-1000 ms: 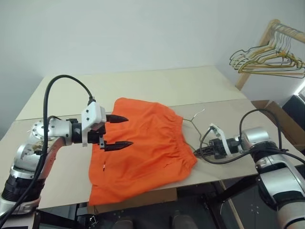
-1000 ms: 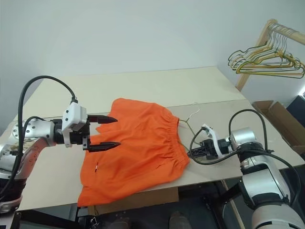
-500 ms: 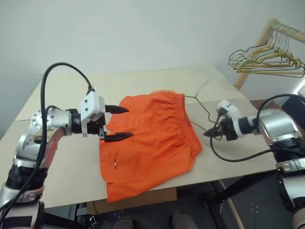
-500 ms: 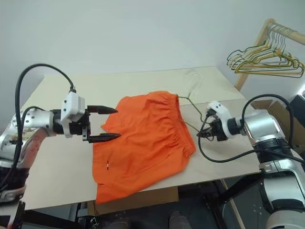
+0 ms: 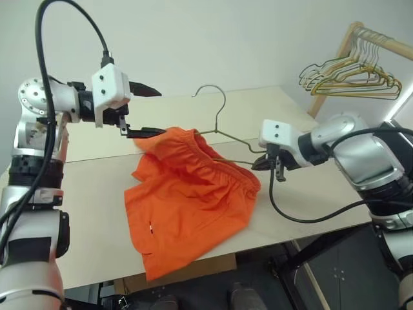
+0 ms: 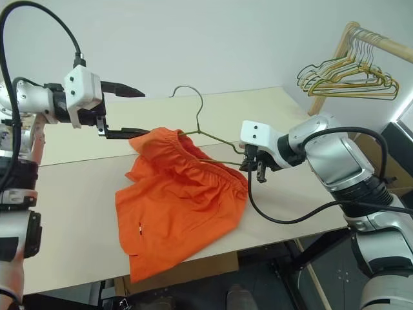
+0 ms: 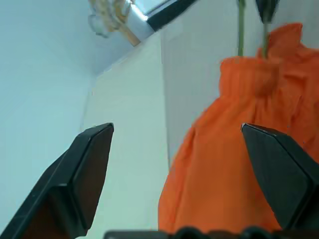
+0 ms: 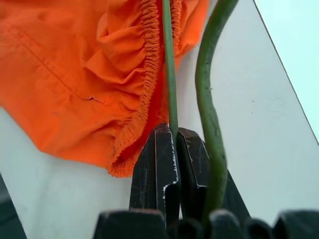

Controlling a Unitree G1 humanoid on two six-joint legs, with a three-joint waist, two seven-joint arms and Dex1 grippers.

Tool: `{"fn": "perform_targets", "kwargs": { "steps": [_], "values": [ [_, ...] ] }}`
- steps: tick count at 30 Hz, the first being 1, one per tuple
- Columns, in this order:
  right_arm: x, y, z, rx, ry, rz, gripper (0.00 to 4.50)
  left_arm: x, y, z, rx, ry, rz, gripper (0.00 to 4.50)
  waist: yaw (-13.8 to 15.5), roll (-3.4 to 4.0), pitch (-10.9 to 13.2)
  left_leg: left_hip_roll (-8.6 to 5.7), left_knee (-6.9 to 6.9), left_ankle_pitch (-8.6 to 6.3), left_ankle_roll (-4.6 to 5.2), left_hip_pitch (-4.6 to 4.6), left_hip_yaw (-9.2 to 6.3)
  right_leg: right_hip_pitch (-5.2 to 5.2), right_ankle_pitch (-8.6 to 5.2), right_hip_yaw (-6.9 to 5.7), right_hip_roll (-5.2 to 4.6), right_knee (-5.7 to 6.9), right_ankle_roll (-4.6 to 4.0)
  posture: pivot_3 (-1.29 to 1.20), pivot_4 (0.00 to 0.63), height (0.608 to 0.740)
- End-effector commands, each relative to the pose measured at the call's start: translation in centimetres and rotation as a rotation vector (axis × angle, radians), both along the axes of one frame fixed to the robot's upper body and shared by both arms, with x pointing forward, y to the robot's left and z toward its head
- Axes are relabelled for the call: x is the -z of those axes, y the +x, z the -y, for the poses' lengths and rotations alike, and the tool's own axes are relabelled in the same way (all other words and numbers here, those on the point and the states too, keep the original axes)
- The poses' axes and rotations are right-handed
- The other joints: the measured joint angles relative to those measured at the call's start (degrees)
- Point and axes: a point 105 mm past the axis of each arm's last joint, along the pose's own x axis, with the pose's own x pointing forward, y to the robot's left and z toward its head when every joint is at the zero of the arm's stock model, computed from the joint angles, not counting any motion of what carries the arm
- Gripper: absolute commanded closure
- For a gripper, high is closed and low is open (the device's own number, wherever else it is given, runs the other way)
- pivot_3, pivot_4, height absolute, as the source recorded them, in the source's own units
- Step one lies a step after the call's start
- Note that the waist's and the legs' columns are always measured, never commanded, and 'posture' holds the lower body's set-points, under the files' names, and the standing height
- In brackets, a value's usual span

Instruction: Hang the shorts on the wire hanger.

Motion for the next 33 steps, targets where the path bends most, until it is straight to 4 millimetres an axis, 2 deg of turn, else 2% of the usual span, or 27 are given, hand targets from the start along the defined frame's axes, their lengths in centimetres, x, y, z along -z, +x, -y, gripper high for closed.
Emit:
{"fn": "perform_targets", "kwargs": {
  "steps": [1,4,7,9,13,18,24,27,29,33],
  "values": [
    [-1.6,-0.1,-0.8,-0.055,-0.011,0.046,4.5,1.2,-0.8,0.9,0.11,0.09,-0.065,0.06,-0.38,0.01,0.0,0.01,0.0,0.0,0.0,-0.01,-0.02,-0.01,-0.01,-0.01,0.0,0.03,0.01,-0.13,0.0,0.74],
    [-1.6,0.0,-1.0,-0.067,-0.027,0.052,4.5,2.5,-0.4,1.8,0.135,0.119,-0.083,0.06,-0.72,0.0,0.0,0.02,0.0,0.0,0.01,-0.03,-0.06,-0.03,-0.02,-0.03,0.0,0.05,0.03,-0.14,0.0,0.74],
    [-1.8,-0.5,-1.2,-0.089,-0.021,0.037,4.5,4.3,1.6,2.7,0.048,0.188,-0.054,0.06,-0.77,0.0,0.0,0.01,0.0,-0.01,0.02,-0.03,-0.06,-0.03,-0.02,-0.02,-0.01,0.05,0.04,-0.14,0.0,0.74],
    [-1.9,-0.8,-1.4,-0.095,-0.012,0.028,4.5,5.0,2.1,3.0,0.032,0.208,-0.058,0.06,-0.92,0.0,0.0,0.0,0.01,-0.01,0.02,-0.03,-0.06,-0.03,-0.02,-0.02,-0.01,0.06,0.04,-0.14,0.0,0.74],
    [-2.1,-1.1,-1.4,-0.092,0.001,0.014,4.5,5.6,1.8,3.1,0.067,0.211,-0.097,0.94,-1.72,0.01,0.0,0.02,0.01,-0.02,0.03,-0.07,-0.07,-0.12,-0.03,-0.01,0.01,0.13,0.04,-0.17,0.0,0.74],
    [-2.3,-1.4,-1.2,-0.078,0.018,-0.005,4.5,5.6,1.8,3.2,0.071,0.186,-0.111,2.61,-2.54,0.01,0.0,0.01,0.01,-0.02,0.03,-0.12,-0.1,-0.15,-0.03,0.0,-0.02,0.13,0.05,-0.18,0.0,0.74],
    [-2.2,-1.8,-1.2,-0.095,0.025,0.005,4.5,5.3,1.6,3.5,0.078,0.149,-0.139,4.39,-2.64,0.01,0.01,0.01,0.01,-0.02,0.04,-0.12,-0.12,-0.15,-0.04,0.0,-0.03,0.13,0.07,-0.18,0.0,0.74],
    [-1.9,-1.9,-1.0,-0.101,0.033,0.03,4.5,5.1,1.7,3.5,0.058,0.121,-0.153,4.46,-2.76,0.01,0.0,0.01,0.01,-0.02,0.04,-0.13,-0.11,-0.15,-0.05,0.0,-0.04,0.14,0.07,-0.19,0.0,0.74],
    [-1.8,-1.8,-0.7,-0.079,0.045,0.053,3.96,4.9,1.6,3.5,0.056,0.104,-0.161,4.46,-2.78,0.01,0.01,0.01,0.01,-0.02,0.04,-0.14,-0.12,-0.15,-0.05,-0.01,-0.03,0.14,0.07,-0.19,0.0,0.74],
    [-1.7,-1.5,1.4,0.051,0.096,0.062,2.8,4.8,1.5,3.2,0.043,0.087,-0.185,4.46,-2.78,0.01,0.01,0.0,0.01,-0.02,0.04,-0.14,-0.15,-0.16,-0.05,0.0,-0.04,0.17,0.07,-0.18,0.0,0.74]
  ]
}}
